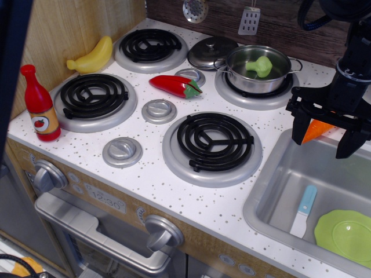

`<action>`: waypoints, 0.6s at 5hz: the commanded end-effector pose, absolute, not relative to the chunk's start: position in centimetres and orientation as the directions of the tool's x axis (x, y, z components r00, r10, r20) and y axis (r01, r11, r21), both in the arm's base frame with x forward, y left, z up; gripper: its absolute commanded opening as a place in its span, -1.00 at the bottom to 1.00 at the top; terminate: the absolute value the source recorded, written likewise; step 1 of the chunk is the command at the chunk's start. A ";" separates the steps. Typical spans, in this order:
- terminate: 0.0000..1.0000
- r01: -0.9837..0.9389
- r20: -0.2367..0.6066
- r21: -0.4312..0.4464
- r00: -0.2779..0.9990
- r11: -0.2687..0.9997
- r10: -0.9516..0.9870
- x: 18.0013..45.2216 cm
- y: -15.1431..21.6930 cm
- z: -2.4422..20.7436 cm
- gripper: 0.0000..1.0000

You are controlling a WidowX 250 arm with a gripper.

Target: Take broccoli out of pan

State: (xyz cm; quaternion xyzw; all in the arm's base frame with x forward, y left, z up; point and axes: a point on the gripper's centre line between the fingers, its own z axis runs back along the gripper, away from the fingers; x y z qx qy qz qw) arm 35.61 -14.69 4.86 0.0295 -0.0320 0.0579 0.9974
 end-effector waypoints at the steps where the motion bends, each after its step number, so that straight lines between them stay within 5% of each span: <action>1: -1.00 -0.117 0.067 0.055 0.991 0.992 0.114 35.6 -14.7 4.9 1.00; 3: -1.00 -0.079 0.153 0.171 0.987 0.982 0.053 37.7 -9.5 9.6 1.00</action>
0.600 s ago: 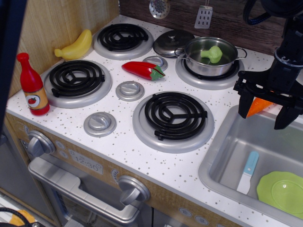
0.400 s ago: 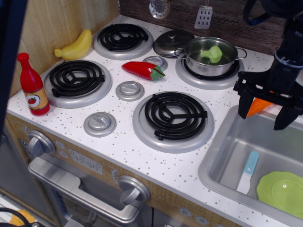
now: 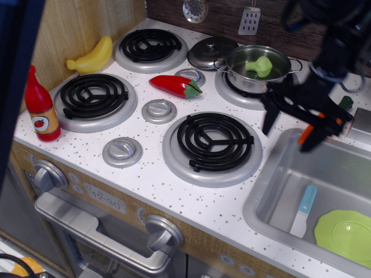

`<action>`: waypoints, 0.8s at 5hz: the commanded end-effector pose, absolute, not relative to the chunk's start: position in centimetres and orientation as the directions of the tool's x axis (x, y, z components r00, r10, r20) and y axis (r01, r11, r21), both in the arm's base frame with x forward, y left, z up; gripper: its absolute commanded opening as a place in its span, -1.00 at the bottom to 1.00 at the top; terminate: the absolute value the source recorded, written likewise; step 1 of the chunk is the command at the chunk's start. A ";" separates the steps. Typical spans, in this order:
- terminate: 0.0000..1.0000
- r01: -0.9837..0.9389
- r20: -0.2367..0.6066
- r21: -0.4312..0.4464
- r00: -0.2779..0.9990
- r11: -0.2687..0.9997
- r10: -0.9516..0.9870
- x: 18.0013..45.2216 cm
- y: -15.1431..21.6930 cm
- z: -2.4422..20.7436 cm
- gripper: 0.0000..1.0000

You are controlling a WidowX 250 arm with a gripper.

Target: Take broccoli out of pan

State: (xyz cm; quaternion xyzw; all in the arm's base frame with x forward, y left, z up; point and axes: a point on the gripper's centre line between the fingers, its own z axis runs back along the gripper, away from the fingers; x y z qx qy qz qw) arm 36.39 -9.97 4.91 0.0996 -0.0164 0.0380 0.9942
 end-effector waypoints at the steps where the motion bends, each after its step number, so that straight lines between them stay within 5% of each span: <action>1: -1.00 -0.075 0.211 0.228 0.977 0.971 0.026 38.9 -7.7 11.7 1.00; 4: -1.00 0.002 0.343 0.261 0.934 0.965 -0.095 44.5 -4.5 12.5 1.00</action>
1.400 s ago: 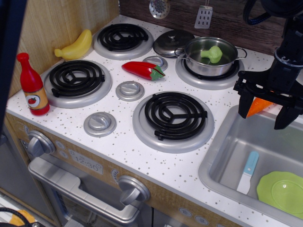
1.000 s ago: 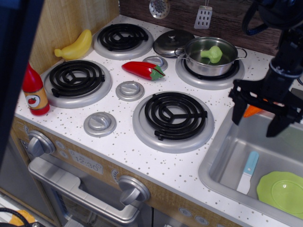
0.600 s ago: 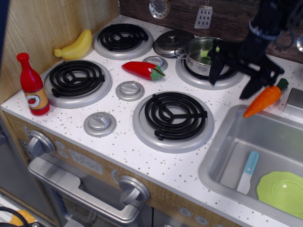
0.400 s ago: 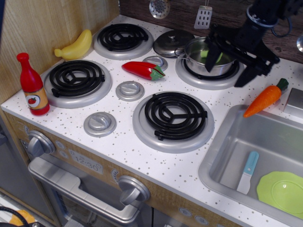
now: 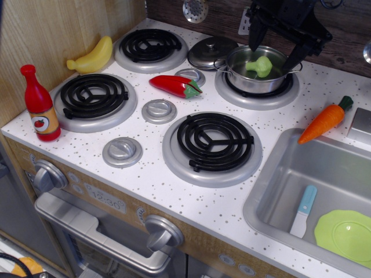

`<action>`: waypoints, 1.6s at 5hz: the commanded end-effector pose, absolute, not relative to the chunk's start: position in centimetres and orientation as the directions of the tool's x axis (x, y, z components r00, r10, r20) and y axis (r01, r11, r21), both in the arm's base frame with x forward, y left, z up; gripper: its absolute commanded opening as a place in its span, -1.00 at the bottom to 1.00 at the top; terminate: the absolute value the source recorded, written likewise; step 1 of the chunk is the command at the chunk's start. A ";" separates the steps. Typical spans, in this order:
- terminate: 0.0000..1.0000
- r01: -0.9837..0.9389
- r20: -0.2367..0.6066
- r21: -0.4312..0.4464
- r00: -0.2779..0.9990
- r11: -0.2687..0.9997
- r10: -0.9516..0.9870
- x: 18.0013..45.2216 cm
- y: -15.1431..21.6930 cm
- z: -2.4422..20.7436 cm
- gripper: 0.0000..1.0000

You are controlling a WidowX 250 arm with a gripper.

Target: Take broccoli out of pan

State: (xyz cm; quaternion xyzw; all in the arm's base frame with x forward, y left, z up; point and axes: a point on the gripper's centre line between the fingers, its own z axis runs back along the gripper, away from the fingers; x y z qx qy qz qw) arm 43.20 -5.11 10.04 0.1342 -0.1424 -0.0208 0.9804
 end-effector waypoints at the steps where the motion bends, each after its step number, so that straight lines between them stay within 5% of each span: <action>1: -1.00 0.009 0.383 0.249 0.917 0.968 -0.107 46.0 -4.4 11.7 1.00; 7: -1.00 0.081 0.502 0.145 0.853 0.986 -0.144 50.5 -2.0 5.5 1.00; 8: -1.00 0.072 0.497 0.114 0.859 0.991 -0.120 50.9 -2.2 5.1 -1.00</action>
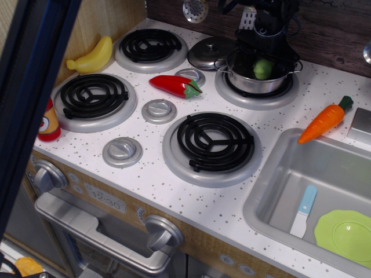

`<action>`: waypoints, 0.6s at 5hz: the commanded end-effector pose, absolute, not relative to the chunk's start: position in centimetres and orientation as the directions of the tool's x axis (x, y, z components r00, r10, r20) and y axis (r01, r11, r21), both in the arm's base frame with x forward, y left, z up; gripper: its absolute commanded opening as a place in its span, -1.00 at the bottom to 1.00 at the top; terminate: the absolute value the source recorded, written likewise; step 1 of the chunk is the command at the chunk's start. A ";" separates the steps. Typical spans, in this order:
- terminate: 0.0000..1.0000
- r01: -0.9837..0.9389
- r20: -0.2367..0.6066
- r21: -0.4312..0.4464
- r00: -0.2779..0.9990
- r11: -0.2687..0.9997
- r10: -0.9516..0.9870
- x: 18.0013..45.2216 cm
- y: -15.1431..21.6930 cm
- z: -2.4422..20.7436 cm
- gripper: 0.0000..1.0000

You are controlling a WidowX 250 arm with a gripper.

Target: Take broccoli out of pan

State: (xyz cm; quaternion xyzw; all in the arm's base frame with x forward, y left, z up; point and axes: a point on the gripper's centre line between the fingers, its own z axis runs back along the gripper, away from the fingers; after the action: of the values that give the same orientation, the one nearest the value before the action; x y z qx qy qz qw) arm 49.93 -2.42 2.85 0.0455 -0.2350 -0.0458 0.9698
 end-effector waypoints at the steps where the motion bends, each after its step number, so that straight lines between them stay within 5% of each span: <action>1: -1.00 0.063 0.493 0.117 0.863 0.991 -0.113 50.7 -2.5 5.5 -1.00; 3: -1.00 0.021 0.435 0.185 0.895 0.983 -0.101 49.4 -2.7 9.2 -1.00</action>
State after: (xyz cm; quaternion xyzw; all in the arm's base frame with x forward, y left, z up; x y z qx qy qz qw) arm 47.53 -2.75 3.87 0.0996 -0.1442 -0.0347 0.9839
